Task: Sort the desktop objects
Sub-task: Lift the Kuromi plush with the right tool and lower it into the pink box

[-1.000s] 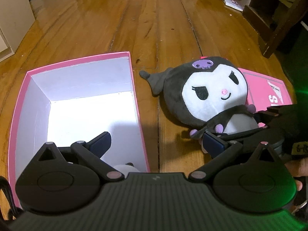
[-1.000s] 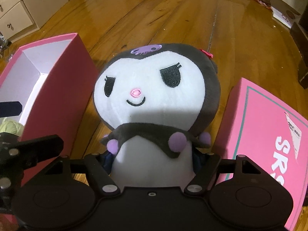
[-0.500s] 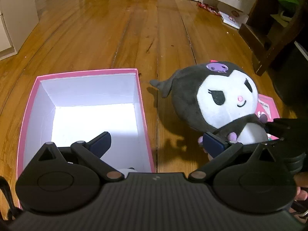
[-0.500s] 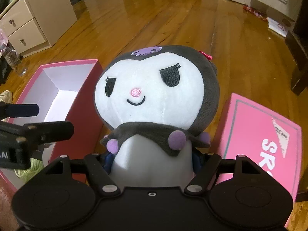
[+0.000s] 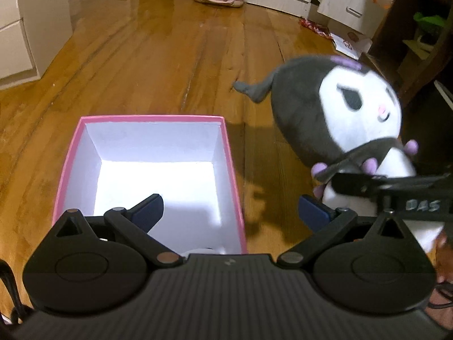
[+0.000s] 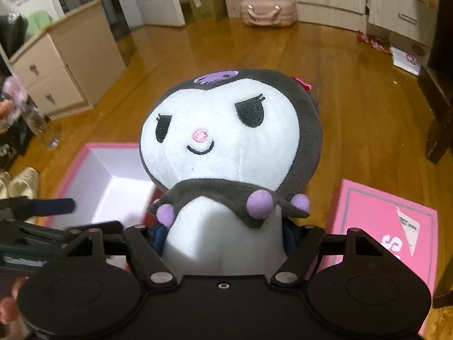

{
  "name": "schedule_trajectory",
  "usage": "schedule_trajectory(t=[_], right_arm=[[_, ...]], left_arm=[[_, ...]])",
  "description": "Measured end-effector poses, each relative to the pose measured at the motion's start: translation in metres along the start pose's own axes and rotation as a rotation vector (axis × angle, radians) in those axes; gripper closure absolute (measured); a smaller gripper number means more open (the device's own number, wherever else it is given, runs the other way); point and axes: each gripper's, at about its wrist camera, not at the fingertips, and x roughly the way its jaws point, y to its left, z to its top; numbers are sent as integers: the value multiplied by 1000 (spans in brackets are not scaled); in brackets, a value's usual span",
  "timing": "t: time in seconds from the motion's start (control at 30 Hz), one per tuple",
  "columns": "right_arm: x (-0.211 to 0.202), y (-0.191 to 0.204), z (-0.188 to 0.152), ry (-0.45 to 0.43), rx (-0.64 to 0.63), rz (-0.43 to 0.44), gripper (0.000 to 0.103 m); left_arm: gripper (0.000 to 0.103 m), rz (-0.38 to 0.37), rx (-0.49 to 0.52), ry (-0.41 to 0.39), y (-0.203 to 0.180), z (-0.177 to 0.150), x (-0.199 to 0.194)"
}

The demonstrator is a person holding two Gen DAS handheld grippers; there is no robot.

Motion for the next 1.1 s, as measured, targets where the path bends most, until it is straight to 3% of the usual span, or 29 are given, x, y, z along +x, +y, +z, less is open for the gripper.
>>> schedule_trajectory(t=[0.23,0.37,0.47,0.53,0.7,0.9,1.1], right_arm=[[-4,39,0,5,-24,39,25],[-2,75,3,20,-90,91,25],[4,98,5,48,-114,86,25],[10,111,7,53,-130,72,25],[27,136,0,89,-138,66,25],[50,157,-9,137,-111,78,25],[75,169,-19,234,-70,107,24]], left_arm=[[0,32,-40,-65,41,13,-33],[0,-42,29,-79,67,26,-44],[0,27,63,-50,73,29,-50],[0,53,117,-75,75,23,-52],[0,41,19,-3,107,18,-45],[0,20,-19,-28,135,20,-46],[0,6,-48,0,144,15,-29]])
